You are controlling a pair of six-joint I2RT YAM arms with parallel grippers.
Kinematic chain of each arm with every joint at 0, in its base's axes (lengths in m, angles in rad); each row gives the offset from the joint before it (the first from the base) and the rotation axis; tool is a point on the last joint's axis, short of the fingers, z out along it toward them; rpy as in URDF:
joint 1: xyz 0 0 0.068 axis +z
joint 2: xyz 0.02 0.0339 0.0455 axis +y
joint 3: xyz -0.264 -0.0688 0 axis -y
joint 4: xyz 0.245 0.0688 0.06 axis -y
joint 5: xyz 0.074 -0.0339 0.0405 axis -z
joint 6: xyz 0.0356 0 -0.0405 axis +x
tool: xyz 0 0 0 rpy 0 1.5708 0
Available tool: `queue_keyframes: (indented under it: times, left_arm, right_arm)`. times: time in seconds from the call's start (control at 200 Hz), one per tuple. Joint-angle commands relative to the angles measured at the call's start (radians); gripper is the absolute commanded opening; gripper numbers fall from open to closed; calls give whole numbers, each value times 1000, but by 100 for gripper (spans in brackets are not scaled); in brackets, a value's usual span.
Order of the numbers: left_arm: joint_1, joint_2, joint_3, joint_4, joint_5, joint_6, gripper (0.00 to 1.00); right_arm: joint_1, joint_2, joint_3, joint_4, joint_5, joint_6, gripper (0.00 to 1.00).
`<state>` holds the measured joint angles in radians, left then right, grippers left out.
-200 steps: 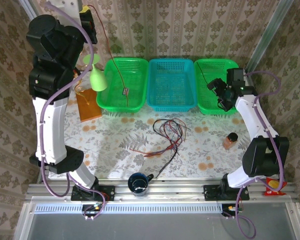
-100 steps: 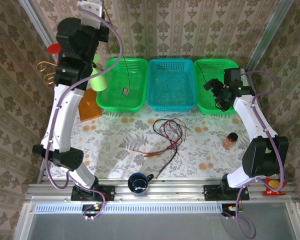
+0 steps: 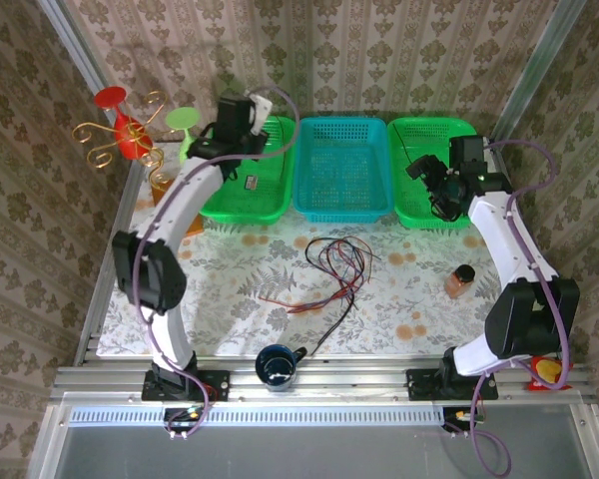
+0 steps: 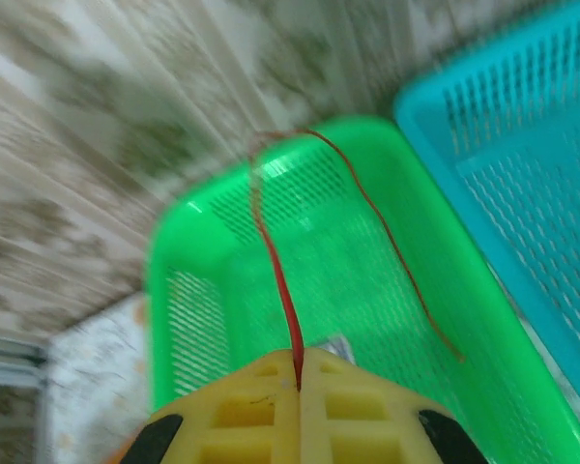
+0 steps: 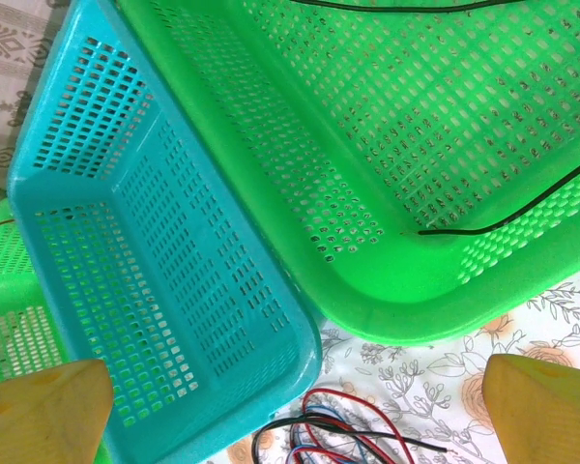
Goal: Untangle the cables
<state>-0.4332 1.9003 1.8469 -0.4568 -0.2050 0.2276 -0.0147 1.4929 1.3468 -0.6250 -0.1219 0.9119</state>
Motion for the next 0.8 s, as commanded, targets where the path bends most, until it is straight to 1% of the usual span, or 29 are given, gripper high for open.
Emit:
queue_keyframes:
  times: [0.0,0.09,0.195,0.275,0.42,0.57,0.59,0.645,0.7,0.755,0.795]
  left_arm:
    - [-16,95,70,-187,21,-71,0]
    - [-13,208,179,-328,58,-104,0]
    - [-7,342,346,-502,86,-138,0]
    - [4,420,432,-579,108,-159,0]
    - [26,472,460,-592,145,-206,0]
    - [47,444,408,-548,192,-252,0]
    - [49,437,400,-542,202,-254,3]
    - [48,421,388,-531,208,-252,19]
    - [43,400,384,-523,194,-246,37]
    - [35,378,385,-518,185,-240,51]
    - [29,360,387,-513,169,-243,58]
  right_arm:
    - [5,-39,-17,-4,-24,-1,99]
    - [5,-48,-20,-3,-23,-4,99]
    - [6,-53,-23,-8,-19,-7,99]
    - [5,-58,-30,-6,-22,-7,99]
    - [6,-67,-35,-11,-24,-8,99]
    - [5,-85,-40,-16,-17,-14,99]
    - [6,-85,-39,-17,-17,-16,99]
    - [5,-88,-35,-26,-21,-16,99]
    - [7,-93,-32,-41,-24,-15,99]
    - [10,-94,-27,-59,-29,-18,99]
    - [14,-94,-25,-75,-27,-21,99]
